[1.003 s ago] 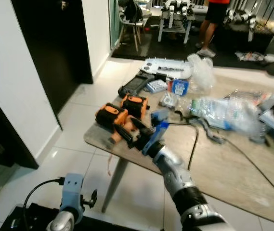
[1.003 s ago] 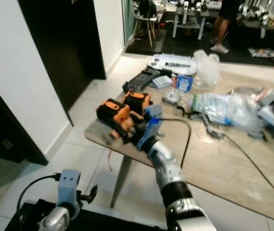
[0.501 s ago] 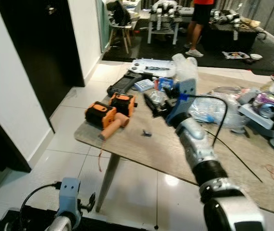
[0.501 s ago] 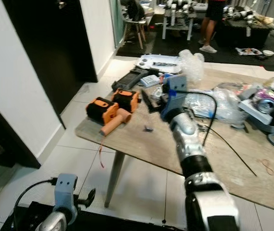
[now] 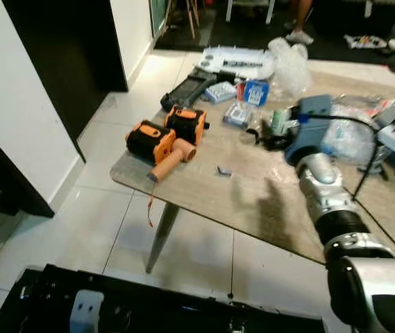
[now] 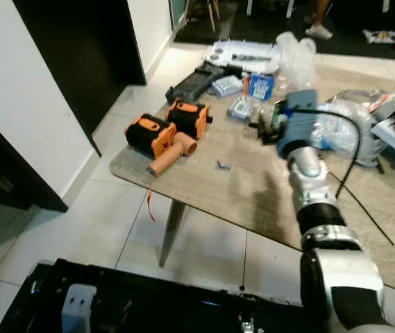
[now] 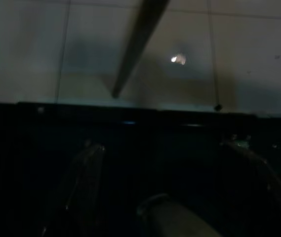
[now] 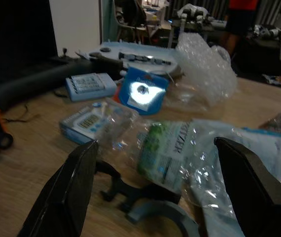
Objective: Picking trash to rubbish bin
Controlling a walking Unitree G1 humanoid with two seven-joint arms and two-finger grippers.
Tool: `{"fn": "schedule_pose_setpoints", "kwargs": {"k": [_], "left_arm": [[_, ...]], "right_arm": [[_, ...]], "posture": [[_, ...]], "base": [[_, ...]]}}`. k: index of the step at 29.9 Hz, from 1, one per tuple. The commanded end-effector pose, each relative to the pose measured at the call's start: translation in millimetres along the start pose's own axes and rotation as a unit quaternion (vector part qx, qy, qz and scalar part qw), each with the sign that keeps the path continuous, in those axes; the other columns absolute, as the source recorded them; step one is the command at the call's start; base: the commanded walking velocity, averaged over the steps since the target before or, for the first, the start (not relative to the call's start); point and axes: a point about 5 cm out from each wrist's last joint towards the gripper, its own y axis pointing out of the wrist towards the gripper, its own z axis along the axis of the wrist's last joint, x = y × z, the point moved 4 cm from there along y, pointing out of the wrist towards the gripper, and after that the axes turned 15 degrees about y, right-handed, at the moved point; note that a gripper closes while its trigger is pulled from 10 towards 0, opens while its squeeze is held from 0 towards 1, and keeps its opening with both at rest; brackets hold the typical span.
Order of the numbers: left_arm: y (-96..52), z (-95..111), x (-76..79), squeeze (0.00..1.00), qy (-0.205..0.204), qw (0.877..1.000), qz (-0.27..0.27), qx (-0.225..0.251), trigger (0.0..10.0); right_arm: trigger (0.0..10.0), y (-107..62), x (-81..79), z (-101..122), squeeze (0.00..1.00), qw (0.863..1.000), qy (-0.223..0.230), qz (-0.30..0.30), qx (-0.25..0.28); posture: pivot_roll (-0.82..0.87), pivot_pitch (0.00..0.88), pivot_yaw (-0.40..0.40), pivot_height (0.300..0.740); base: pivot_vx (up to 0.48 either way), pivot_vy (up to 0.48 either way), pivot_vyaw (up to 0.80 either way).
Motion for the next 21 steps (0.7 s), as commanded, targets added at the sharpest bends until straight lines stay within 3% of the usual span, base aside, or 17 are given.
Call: {"fn": "schedule_pose_setpoints", "kwargs": {"k": [1,2,3,7,14,21], "left_arm": [[-4.6,-6.1,9.0,0.00,-0.007,1.000,-0.011,-0.002,10.0],[-4.9,-7.4,15.8,0.00,-0.009,1.000,-0.019,-0.003,10.0],[-4.7,-8.0,22.7,0.00,-0.010,1.000,-0.027,-0.003,10.0],[-4.6,-7.2,33.5,0.00,-0.007,0.999,-0.047,-0.002,10.0],[-4.8,-5.7,28.8,0.00,-0.010,0.999,-0.050,-0.003,10.0],[-0.9,-2.8,28.4,0.00,-0.002,0.998,-0.056,-0.005,10.0]], "right_arm": [[10.0,-1.1,7.2,-0.3,1.00,1.000,0.002,-0.018,0.003],[10.0,-2.8,20.1,3.1,0.88,0.999,0.000,-0.045,0.008],[10.0,-6.1,33.2,2.4,0.00,0.997,0.009,-0.073,0.006],[10.0,-15.2,46.6,-16.0,0.00,0.995,0.034,-0.090,-0.038],[10.0,-26.7,70.8,-11.8,0.00,0.990,0.065,-0.116,-0.041],[10.0,-32.2,71.6,-13.6,0.00,0.989,0.084,-0.100,-0.068]], "posture": [[0.05,0.399,0.055,0.740],[0.05,0.407,0.057,0.740],[0.05,0.412,0.057,0.740],[0.03,0.412,0.059,0.740],[0.00,0.402,0.066,0.740],[-0.01,0.378,0.064,0.740]], "base": [[0.000,0.000,0.00],[0.000,0.000,0.00],[0.000,0.000,0.00],[0.000,0.000,0.00],[0.000,0.000,0.00],[0.000,0.000,0.00]]}}
